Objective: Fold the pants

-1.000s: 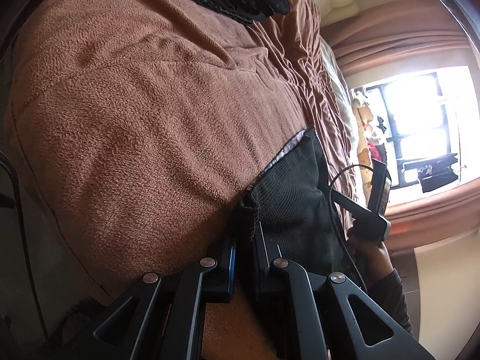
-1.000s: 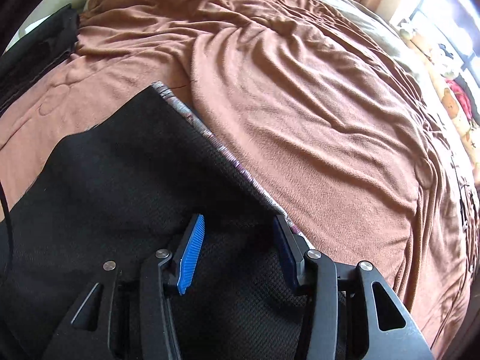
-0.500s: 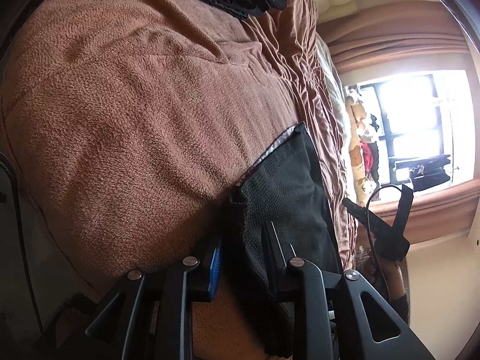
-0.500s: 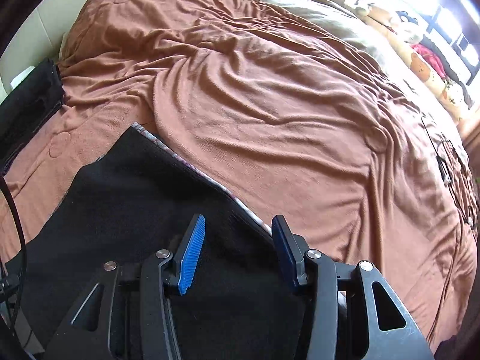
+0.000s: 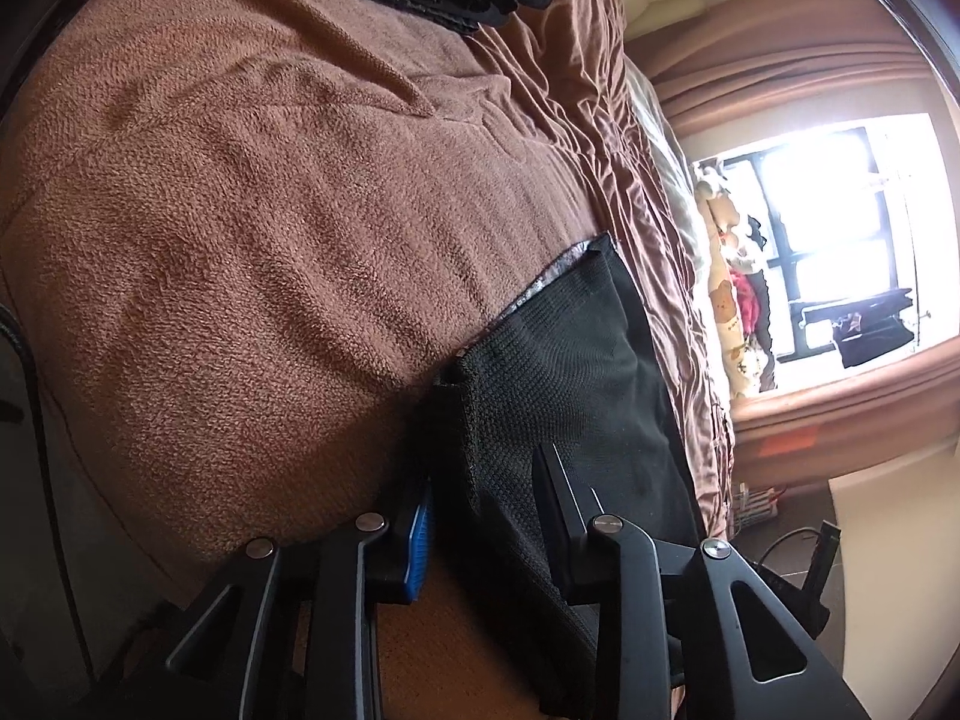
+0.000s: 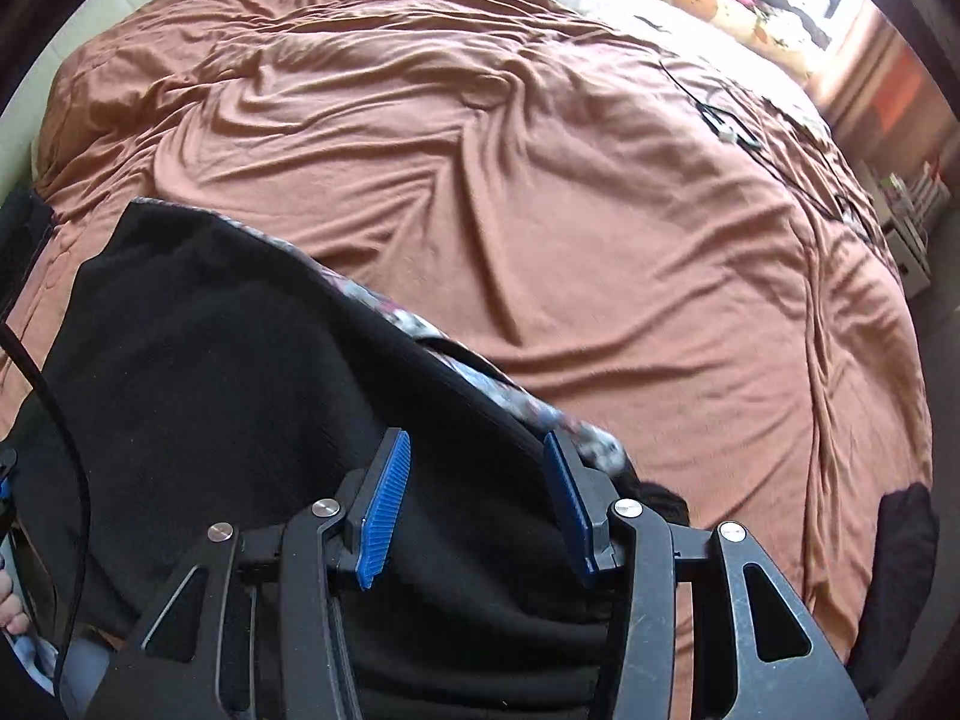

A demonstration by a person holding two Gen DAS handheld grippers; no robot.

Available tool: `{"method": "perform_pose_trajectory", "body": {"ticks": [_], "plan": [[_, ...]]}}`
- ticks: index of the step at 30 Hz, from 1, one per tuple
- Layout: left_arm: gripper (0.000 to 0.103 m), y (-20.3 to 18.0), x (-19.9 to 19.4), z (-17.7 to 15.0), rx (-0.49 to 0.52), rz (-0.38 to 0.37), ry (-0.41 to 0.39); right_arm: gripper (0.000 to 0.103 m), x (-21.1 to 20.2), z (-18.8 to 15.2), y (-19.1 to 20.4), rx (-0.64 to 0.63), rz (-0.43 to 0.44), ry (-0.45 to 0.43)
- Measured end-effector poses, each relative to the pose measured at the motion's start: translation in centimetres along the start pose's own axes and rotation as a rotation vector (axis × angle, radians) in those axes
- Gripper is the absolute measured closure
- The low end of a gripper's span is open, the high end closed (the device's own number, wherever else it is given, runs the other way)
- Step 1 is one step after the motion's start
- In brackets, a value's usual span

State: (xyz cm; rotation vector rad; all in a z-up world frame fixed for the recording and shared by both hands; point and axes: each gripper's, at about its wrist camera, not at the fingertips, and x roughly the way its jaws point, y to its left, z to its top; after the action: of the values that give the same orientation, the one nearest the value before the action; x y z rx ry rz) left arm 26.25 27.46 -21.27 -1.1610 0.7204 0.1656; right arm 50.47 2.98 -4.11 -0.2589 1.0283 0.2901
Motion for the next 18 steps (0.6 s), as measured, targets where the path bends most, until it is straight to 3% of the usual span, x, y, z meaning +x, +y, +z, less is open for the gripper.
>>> {"method": "perform_pose_trajectory", "body": {"ticks": [8, 12, 16, 18], "plan": [[0.07, -0.5, 0.4, 0.1, 0.01, 0.018, -0.005, 0.061, 3.2, -2.6, -4.7, 0.134, 0.017, 0.085], [0.07, -0.9, 0.9, 0.2, 0.02, 0.029, -0.004, 0.062, 5.2, -1.9, -5.7, 0.139, -0.032, 0.086], [0.071, -0.8, 1.2, 0.4, 0.024, 0.033, -0.008, 0.062, 7.4, -1.5, -6.3, 0.161, -0.028, 0.083], [0.078, -0.7, 1.3, 0.5, 0.022, 0.038, -0.009, 0.062, 8.0, -1.3, -6.1, 0.147, -0.052, 0.059]]}}
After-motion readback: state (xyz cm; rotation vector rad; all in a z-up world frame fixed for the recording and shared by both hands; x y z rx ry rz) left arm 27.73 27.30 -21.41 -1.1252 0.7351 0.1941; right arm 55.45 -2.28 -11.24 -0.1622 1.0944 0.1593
